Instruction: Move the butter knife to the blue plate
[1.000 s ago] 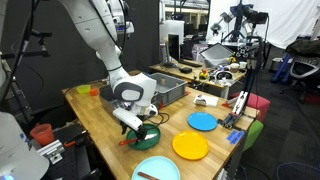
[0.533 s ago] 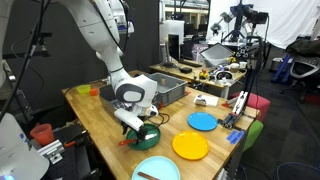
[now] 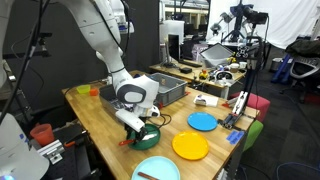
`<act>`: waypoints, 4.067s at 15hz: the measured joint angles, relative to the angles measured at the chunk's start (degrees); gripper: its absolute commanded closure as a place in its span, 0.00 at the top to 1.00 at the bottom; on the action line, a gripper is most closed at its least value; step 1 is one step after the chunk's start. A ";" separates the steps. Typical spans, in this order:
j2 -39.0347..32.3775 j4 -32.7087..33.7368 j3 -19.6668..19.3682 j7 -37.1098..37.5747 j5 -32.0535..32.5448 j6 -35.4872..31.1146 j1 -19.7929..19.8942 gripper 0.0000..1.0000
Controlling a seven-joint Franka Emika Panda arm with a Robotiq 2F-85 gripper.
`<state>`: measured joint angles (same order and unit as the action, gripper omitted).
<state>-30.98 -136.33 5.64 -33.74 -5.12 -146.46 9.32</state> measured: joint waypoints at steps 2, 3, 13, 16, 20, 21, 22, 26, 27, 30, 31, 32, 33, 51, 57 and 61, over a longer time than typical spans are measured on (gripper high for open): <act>0.00 0.03 0.00 0.03 0.01 0.00 0.10 0.05; 0.00 0.05 0.00 0.04 0.01 0.00 0.16 0.01; 0.39 0.78 0.04 0.04 -0.15 -0.10 2.04 0.04; 2.61 0.70 0.91 -0.19 -1.91 -0.12 3.67 0.04; 8.85 0.49 3.07 -1.89 -7.26 -0.24 5.50 0.04; 11.02 0.54 3.23 -2.19 -8.50 -0.26 5.54 0.04; 13.06 0.64 3.18 -2.22 -8.99 -0.36 5.52 0.04; 19.63 2.34 -0.46 0.51 -5.96 -2.10 4.24 0.04; 20.35 3.16 -1.98 2.51 -3.16 -2.95 3.65 0.04; 20.31 6.65 -5.49 8.71 5.72 -4.66 1.71 0.04; 19.88 8.06 -6.34 10.73 8.53 -4.67 0.95 0.04; 19.25 9.50 -7.03 12.57 11.10 -4.66 0.23 0.04; 18.33 11.12 -7.70 14.29 13.60 -4.54 -0.47 0.04; 8.30 23.62 -10.47 19.26 20.68 -1.27 -3.11 0.18; 8.30 23.62 -10.47 19.26 20.68 -1.27 -3.11 0.04; 7.69 24.97 -10.17 18.91 20.58 1.46 -3.25 0.04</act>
<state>-23.29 -111.36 -4.53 -14.82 15.46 -145.00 6.08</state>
